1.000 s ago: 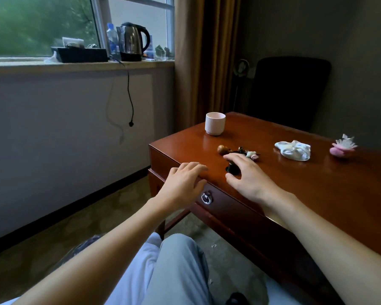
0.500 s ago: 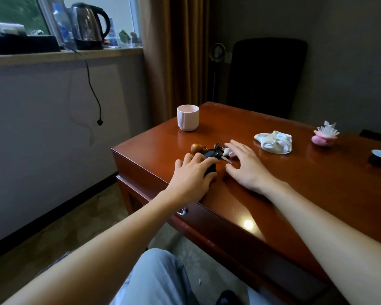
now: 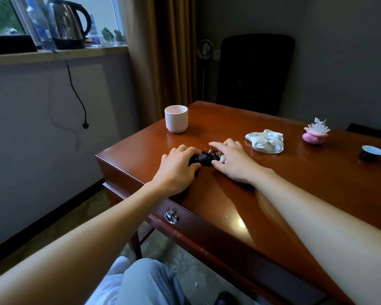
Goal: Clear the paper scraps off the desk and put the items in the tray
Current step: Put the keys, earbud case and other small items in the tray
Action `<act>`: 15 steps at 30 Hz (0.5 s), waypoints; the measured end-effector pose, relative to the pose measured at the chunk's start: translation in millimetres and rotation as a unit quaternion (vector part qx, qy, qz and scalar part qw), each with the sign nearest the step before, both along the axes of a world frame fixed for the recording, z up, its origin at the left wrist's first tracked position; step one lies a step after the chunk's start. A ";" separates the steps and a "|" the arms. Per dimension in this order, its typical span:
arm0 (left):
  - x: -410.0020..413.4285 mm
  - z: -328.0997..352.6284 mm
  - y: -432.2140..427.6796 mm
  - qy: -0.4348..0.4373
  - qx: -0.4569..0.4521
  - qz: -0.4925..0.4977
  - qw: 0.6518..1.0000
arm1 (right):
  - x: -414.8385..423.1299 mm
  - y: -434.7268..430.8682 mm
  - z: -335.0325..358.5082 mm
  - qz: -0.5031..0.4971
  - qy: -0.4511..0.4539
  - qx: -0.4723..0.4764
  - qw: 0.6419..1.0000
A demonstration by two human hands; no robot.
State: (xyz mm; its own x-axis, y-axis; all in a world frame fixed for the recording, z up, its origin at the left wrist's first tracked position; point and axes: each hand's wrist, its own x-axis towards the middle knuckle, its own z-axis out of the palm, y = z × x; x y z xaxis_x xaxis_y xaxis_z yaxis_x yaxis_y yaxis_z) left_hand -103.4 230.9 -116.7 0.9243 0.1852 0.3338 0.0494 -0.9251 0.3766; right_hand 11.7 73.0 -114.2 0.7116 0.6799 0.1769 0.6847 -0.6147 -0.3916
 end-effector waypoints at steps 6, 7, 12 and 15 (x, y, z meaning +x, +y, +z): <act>12.1 5.8 -18.0 -0.002 0.009 -0.033 0.999 | -7.1 -37.2 6.0 0.008 0.030 -0.002 1.000; 15.5 7.2 -23.1 -0.004 0.009 -0.038 0.999 | -8.7 -45.9 6.3 0.004 0.031 0.001 1.000; 30.9 14.5 -57.2 0.004 0.037 -0.075 0.997 | -10.4 -91.2 11.8 -0.033 0.047 0.047 0.997; 38.3 20.5 -77.4 0.006 0.044 -0.096 0.994 | -9.9 -118.6 21.6 -0.060 0.103 0.138 0.983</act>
State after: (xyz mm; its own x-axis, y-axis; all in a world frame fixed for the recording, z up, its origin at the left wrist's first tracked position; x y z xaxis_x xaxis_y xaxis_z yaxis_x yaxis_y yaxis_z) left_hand -65.2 153.5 -96.2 0.9436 -0.0236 0.3301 -0.1269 -0.9470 0.2950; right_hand 1.8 -45.6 -92.6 0.8239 0.5350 0.1869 0.5024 -0.5367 -0.6779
